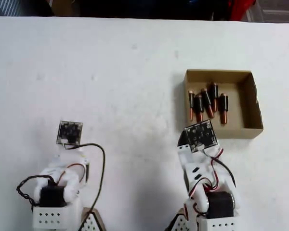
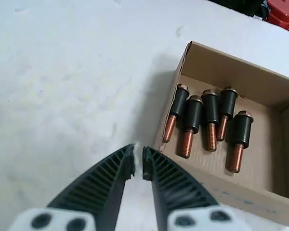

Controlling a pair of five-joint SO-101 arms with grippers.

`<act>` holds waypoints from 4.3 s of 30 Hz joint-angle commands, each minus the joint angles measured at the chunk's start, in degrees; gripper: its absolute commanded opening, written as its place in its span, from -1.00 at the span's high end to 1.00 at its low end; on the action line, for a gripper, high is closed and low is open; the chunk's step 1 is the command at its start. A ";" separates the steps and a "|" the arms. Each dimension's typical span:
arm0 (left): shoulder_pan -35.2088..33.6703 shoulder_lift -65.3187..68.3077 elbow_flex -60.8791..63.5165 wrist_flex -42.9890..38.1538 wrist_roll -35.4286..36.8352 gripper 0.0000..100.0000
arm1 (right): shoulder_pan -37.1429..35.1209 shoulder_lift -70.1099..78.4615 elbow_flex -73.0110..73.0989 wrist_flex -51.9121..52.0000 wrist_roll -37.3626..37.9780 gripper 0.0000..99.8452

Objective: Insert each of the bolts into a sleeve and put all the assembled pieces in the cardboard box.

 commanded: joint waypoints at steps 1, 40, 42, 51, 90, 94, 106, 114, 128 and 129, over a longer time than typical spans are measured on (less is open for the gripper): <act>-0.22 -0.57 -0.18 0.53 -0.26 0.95 | -0.31 -0.48 2.29 -1.36 0.79 0.97; -0.22 -0.57 -0.18 0.53 -0.26 0.95 | 7.87 -0.22 13.45 8.31 -0.35 0.97; -0.22 -0.57 -0.18 0.53 -0.26 0.95 | 7.78 -0.22 13.45 8.40 -5.36 0.97; -0.22 -0.57 -0.18 0.53 -0.26 0.95 | 7.60 -0.22 13.45 9.10 -14.42 0.97; 5.49 -0.48 -0.18 0.53 -0.26 0.95 | 7.87 -0.31 13.45 11.38 -14.59 0.97; 5.49 -0.48 -0.18 0.53 -0.26 0.95 | 7.87 -0.31 13.45 11.38 -14.59 0.97; 5.49 -0.48 -0.18 0.53 -0.26 0.95 | 7.87 -0.31 13.45 11.38 -14.59 0.97; 5.49 -0.48 -0.18 0.53 -0.26 0.95 | 7.87 -0.31 13.45 11.38 -14.59 0.97; 5.49 -0.48 -0.18 0.53 -0.26 0.95 | 7.87 -0.31 13.45 11.38 -14.59 0.97; 5.49 -0.48 -0.18 0.53 -0.26 0.95 | 7.87 -0.31 13.45 11.38 -14.59 0.97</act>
